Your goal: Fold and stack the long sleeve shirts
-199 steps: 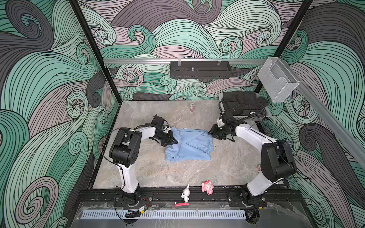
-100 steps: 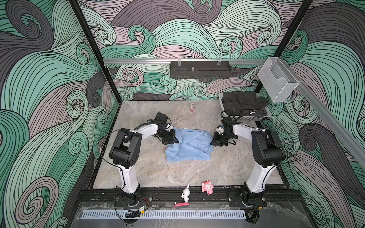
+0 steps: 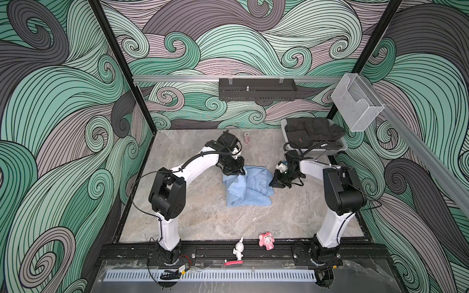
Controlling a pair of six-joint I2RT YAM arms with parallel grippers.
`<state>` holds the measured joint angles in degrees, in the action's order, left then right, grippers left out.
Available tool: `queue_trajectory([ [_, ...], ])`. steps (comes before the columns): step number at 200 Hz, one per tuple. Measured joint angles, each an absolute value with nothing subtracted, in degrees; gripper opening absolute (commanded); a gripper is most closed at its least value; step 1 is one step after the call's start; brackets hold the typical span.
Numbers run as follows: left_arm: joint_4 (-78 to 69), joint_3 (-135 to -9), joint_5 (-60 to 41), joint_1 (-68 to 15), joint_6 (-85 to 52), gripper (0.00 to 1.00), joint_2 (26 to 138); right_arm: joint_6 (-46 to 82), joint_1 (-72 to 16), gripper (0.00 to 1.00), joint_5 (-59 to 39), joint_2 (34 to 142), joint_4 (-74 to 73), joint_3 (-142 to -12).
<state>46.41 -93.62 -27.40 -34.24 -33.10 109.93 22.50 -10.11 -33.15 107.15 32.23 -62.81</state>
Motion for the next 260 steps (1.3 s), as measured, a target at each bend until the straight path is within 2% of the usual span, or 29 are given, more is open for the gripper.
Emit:
queue_trajectory([
  [71, 49.82, -106.28, -24.38, -39.92, -34.09, 0.0, 123.94, 22.52, -10.24, 0.12, -34.15, 107.15, 31.97, -62.19],
  [186, 57.43, -121.1, -23.14, -43.7, -32.21, 0.0, 133.14, 22.52, -10.66, 0.12, -34.7, 107.15, 31.92, -62.15],
  [260, 57.84, -122.56, -23.64, -43.7, -32.1, 0.14, 137.38, 22.52, -10.7, 0.12, -34.72, 107.13, 31.94, -62.15],
])
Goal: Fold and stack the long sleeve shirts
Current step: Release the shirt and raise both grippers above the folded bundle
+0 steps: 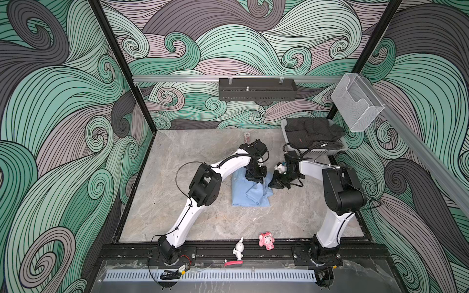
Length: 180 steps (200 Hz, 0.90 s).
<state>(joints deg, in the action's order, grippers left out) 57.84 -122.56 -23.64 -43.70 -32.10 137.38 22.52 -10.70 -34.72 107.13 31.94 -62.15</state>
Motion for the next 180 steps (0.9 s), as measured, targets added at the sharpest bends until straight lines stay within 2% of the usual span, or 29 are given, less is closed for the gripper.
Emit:
queue_trajectory([
  [13, 57.82, -122.78, -23.97, -43.7, -32.14, 0.24, 137.38, 22.55, -10.7, 0.13, -34.72, 107.13, 31.97, -62.15],
  [35, 57.36, -122.89, -24.93, -43.72, -32.12, 0.34, 137.38, 22.68, -10.7, 0.16, -34.68, 106.8, 32.01, -62.15],
  [44, 56.9, -122.87, -25.3, -43.72, -32.14, 0.41, 137.38, 22.72, -10.7, 0.2, -34.54, 106.41, 32.14, -62.15],
  [69, 55.16, -122.28, -26.0, -43.72, -32.21, 0.52, 135.52, 23.35, -10.63, 0.35, -33.15, 103.18, 32.8, -62.15],
  [101, 52.62, -119.7, -26.13, -43.51, -32.16, 0.56, 127.17, 23.83, -10.2, 0.45, -28.21, 94.8, 35.05, -62.52],
  [125, 48.03, -112.86, -26.13, -42.5, -32.18, 0.57, 116.62, 24.08, -10.04, 0.45, -24.91, 89.76, 37.01, -64.12],
  [149, 40.25, -101.1, -26.24, -39.68, -32.82, 0.57, 106.59, 23.59, -10.66, 0.39, -24.14, 88.86, 38.04, -66.26],
  [166, 35.64, -94.78, -26.85, -37.12, -33.58, 0.57, 104.86, 23.29, -11.97, 0.34, -25.19, 90.13, 37.47, -67.13],
  [180, 33.87, -92.55, -28.1, -35.2, -33.95, 0.57, 107.72, 23.11, -13.08, 0.3, -27.11, 92.49, 36.27, -67.31],
])
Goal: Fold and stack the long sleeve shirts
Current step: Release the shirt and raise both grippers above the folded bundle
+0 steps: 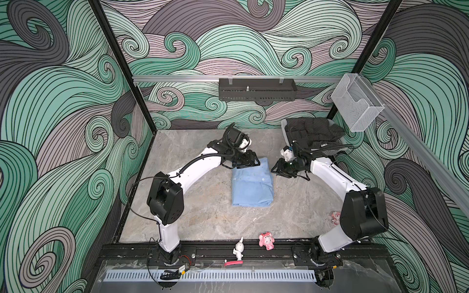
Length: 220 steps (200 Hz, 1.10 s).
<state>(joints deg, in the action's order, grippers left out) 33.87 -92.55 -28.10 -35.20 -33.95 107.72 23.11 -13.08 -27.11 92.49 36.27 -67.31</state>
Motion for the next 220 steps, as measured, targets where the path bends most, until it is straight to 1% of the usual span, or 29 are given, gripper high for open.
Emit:
queue_trajectory([
  [35, 33.06, -92.99, -30.96, -33.06, -34.0, 0.56, 120.07, 23.09, -14.02, 0.29, -30.13, 100.55, 32.95, -66.94],
  [55, 32.77, -92.2, -32.21, -33.12, -34.0, 0.57, 123.61, 23.05, -13.3, 0.29, -30.5, 103.15, 31.48, -64.86],
  [79, 31.64, -89.34, -33.5, -33.12, -34.02, 0.58, 123.0, 22.94, -12.23, 0.29, -30.46, 104.75, 31.18, -62.17],
  [97, 31.18, -88.07, -34.33, -33.12, -33.91, 0.69, 121.93, 22.9, -11.9, 0.3, -30.48, 105.03, 31.24, -61.69],
  [105, 30.89, -87.55, -34.7, -33.12, -33.87, 0.71, 121.23, 22.83, -11.81, 0.31, -30.5, 104.77, 31.24, -61.78],
  [140, 30.96, -85.97, -35.18, -33.15, -33.43, 0.72, 116.4, 22.44, -11.9, 0.35, -31.24, 103.18, 32.47, -66.35],
  [167, 30.81, -86.74, -35.59, -33.15, -33.41, 0.7, 114.54, 22.46, -12.38, 0.34, -33.17, 103.74, 32.62, -74.35],
  [192, 30.79, -86.91, -36.14, -33.15, -33.45, 0.7, 114.56, 22.72, -12.71, 0.3, -35.2, 108.36, 31.62, -81.67],
  [220, 30.83, -86.85, -36.4, -33.12, -33.43, 0.7, 114.56, 23.0, -12.86, 0.25, -35.9, 115.28, 30.85, -83.79],
])
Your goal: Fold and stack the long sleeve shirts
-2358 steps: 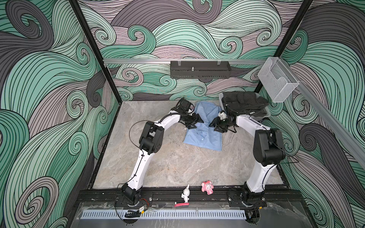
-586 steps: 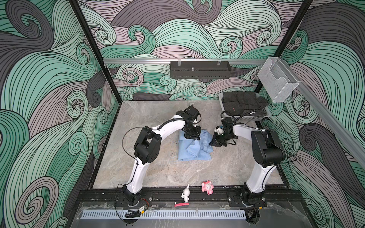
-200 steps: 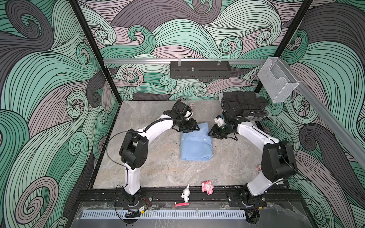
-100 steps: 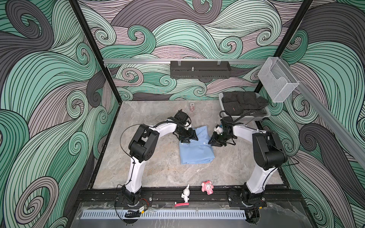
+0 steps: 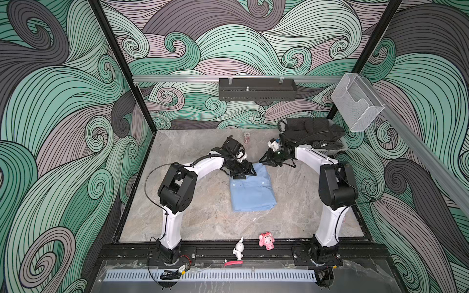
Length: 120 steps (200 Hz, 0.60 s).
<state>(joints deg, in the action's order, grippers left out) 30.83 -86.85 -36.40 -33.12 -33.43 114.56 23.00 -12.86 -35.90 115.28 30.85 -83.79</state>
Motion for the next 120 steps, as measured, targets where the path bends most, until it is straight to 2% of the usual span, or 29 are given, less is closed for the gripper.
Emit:
queue_trajectory([
  [43, 31.07, -85.73, -36.42, -32.73, -33.1, 0.7, 114.1, 23.03, -12.32, 0.25, -35.35, 119.46, 31.48, -81.3],
  [52, 31.27, -85.38, -36.42, -32.67, -32.97, 0.7, 113.89, 22.92, -12.27, 0.28, -35.07, 118.78, 31.51, -81.17],
  [60, 31.42, -85.08, -36.42, -32.64, -32.88, 0.7, 113.6, 22.72, -12.27, 0.35, -34.7, 117.8, 31.55, -80.88],
  [81, 31.38, -84.42, -36.42, -32.62, -32.71, 0.7, 112.97, 22.44, -12.53, 0.41, -33.06, 111.61, 32.88, -78.65],
  [92, 31.07, -83.88, -36.45, -32.62, -32.69, 0.69, 112.79, 22.55, -12.78, 0.41, -32.53, 106.45, 33.61, -76.66],
  [120, 30.02, -81.87, -36.4, -32.6, -33.01, 0.67, 113.06, 24.21, -14.44, 0.32, -32.34, 91.83, 32.71, -66.67],
])
